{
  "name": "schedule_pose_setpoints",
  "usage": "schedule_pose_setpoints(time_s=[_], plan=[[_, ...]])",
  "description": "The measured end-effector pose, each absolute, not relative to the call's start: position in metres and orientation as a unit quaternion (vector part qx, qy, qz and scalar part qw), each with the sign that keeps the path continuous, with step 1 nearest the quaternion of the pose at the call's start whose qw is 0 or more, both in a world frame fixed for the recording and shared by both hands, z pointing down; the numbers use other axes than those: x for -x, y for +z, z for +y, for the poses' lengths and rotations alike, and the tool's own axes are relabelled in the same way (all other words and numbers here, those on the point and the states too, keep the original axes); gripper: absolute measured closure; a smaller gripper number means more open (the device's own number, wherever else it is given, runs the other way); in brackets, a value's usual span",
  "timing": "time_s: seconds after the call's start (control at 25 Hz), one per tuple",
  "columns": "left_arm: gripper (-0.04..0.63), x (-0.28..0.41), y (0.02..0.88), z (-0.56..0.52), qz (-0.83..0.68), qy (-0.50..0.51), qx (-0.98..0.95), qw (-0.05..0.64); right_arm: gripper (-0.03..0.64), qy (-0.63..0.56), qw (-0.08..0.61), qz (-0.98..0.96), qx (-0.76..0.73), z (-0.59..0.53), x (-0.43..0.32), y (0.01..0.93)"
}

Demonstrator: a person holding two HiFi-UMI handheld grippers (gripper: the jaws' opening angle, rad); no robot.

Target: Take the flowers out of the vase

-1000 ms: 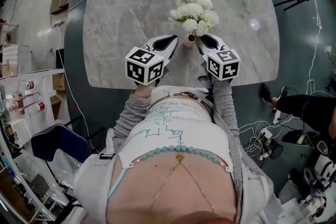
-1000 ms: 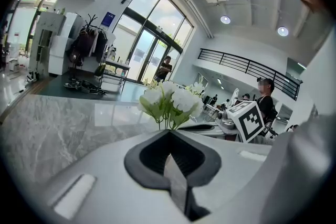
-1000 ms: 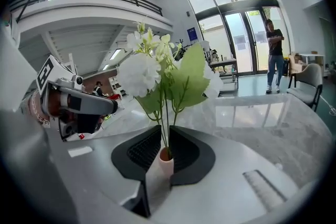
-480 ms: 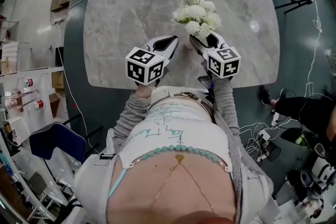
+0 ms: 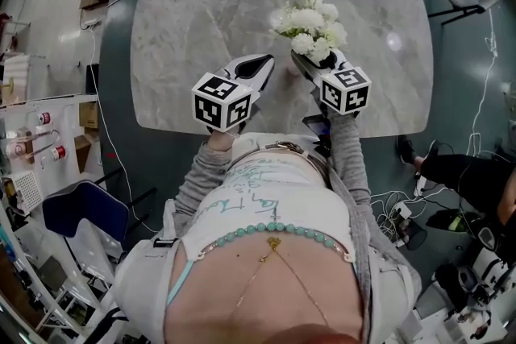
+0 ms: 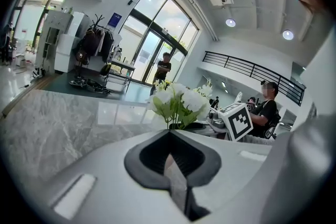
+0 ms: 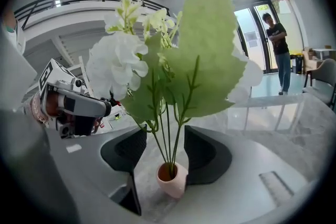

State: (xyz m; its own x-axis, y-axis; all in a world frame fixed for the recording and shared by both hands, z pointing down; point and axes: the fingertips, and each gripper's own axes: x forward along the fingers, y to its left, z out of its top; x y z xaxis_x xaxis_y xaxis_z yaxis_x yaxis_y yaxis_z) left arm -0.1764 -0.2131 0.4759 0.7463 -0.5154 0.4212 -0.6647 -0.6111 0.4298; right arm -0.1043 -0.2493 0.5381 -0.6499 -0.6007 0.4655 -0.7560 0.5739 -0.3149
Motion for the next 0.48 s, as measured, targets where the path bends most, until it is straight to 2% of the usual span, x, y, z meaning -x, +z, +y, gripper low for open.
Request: schedule_pose_setpoints(time_s=[0.48], plan=[[0.594, 0.195, 0.486, -0.201, -0.355, 0.128, -0.874, 0.306, 0.362, 0.244, 0.139, -0.898, -0.339, -0.257, 0.114, 0.545]])
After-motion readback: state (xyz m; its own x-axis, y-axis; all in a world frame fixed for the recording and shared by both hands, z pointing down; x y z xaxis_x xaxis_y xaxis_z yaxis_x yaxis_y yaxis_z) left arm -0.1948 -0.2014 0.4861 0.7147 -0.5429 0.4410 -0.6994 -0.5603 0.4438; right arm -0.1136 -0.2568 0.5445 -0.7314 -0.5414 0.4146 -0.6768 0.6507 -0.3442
